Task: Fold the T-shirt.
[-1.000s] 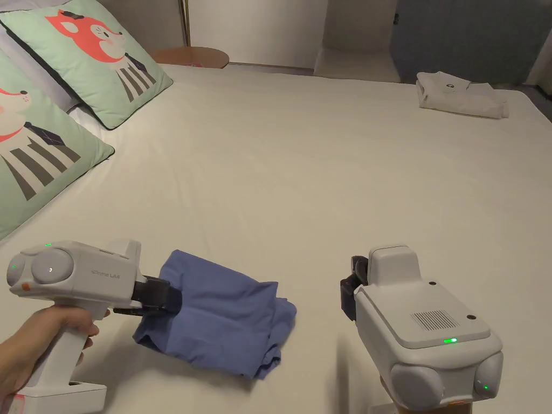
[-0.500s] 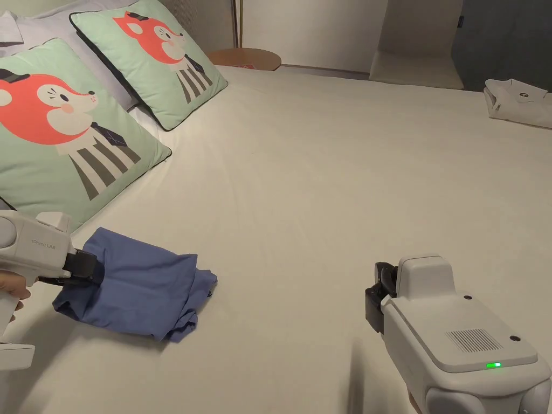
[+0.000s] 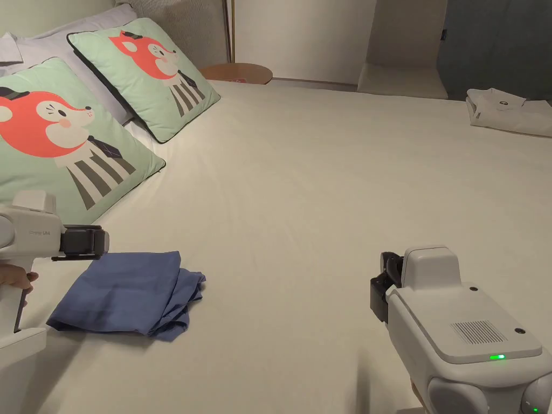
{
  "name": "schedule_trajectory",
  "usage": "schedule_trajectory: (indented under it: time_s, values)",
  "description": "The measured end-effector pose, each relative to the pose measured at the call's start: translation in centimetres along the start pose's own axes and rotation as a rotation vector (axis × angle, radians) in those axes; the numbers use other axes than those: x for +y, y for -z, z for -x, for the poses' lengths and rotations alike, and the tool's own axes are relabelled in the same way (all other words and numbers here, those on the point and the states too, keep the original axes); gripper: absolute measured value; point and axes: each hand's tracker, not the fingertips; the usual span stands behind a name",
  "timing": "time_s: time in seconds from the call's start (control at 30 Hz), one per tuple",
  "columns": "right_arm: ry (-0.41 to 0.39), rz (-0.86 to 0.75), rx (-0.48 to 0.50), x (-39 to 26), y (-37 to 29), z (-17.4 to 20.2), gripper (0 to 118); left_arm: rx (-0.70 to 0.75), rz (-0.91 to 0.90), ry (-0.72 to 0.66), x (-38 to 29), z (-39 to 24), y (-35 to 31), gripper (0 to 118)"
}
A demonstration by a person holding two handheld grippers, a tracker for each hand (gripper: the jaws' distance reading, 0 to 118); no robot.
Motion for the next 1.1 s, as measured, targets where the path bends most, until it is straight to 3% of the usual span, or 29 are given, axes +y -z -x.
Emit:
schedule_trajectory:
  time_s: [0.43,0.77,0.8,0.9,0.97,1.0,1.1]
  values:
    - [-0.046,-0.241,-0.131,4.5,-10.7,-5.3,1,-0.077,-0.586,0.073,-2.2,-16.8,-16.3,108]
    - [-0.045,-0.352,-0.261,3.9,-14.9,-8.4,1,-0.11,-0.806,0.056,-8.3,-26.1,-17.8,106]
    - [-0.045,-0.354,-0.267,3.9,-15.3,-8.6,1,-0.122,-0.814,0.052,-8.8,-26.6,-17.8,102]
    - [-0.046,-0.361,-0.299,3.5,-15.9,-9.1,1,-0.147,-0.817,0.044,-10.3,-27.9,-17.4,63]
    - [-0.032,-0.362,-0.309,3.3,-16.1,-9.6,1,-0.168,-0.816,0.048,-11.0,-28.4,-17.0,14]
    - [-0.03,-0.363,-0.314,3.2,-16.2,-9.7,1,-0.186,-0.816,0.051,-11.3,-28.8,-17.2,0]
    - [-0.025,-0.357,-0.33,3.1,-16.3,-10.1,1,-0.209,-0.807,0.108,-11.8,-29.7,-17.2,0]
